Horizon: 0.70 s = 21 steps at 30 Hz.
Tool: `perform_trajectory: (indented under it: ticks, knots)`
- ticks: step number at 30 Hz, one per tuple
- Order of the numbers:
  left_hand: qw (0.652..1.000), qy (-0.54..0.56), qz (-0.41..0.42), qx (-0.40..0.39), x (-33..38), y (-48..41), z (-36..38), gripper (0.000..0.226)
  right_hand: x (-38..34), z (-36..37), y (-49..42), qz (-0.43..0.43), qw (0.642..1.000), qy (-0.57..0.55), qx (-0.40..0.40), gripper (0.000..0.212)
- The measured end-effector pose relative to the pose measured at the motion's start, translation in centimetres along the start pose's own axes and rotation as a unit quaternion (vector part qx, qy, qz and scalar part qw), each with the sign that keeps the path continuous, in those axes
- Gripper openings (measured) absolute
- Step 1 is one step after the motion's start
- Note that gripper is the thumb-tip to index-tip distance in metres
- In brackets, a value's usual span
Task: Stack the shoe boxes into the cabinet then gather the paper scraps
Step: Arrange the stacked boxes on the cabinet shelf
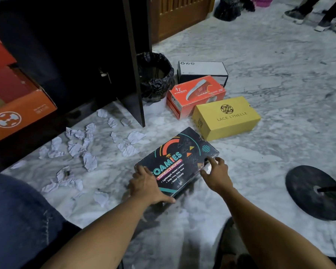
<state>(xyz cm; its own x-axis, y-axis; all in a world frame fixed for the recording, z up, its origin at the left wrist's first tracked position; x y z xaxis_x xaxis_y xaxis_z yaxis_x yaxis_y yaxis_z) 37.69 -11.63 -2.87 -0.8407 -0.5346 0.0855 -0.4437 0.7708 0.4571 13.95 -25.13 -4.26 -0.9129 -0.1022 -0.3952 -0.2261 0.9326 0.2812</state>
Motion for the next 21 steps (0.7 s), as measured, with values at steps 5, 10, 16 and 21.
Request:
perform_trajectory:
  ticks: [5, 10, 16, 21]
  knots:
    - [1.0, -0.001, 0.004, 0.01, -0.1, -0.6, 1.1, 0.163, 1.0, 0.6, -2.3, 0.016, 0.992, -0.121, -0.023, 0.101]
    - [0.996, 0.012, 0.085, -0.003, -1.9, -1.6, 0.8, 0.151, 1.3, 0.0, -1.6, 0.013, 0.978, -0.209, -0.023, 0.108]
    - [0.987, 0.061, 0.147, 0.003, -4.2, -2.0, 2.3, 0.138, 2.2, 1.2, 2.2, 0.005, 0.981, -0.191, -0.016, 0.126]
    - [0.971, 0.189, 0.139, -0.049, -5.8, -2.5, 4.5, 0.146, 2.5, 2.7, 3.7, -0.07, 0.964, -0.246, -0.078, 0.128]
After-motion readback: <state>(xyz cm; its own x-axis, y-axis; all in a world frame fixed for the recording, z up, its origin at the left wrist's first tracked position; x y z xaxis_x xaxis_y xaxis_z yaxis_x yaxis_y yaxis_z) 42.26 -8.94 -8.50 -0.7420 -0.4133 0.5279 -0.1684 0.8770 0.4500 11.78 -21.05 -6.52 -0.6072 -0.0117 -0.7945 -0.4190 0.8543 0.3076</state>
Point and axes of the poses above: each hand's wrist, its own y-axis away from the middle knuckle, its own z-axis out of the palm, x = y × z, the point moved 8 cm from there along -y, towards the middle knuckle, and after that the axes turned 5 degrees about y, right-handed, at the moved point
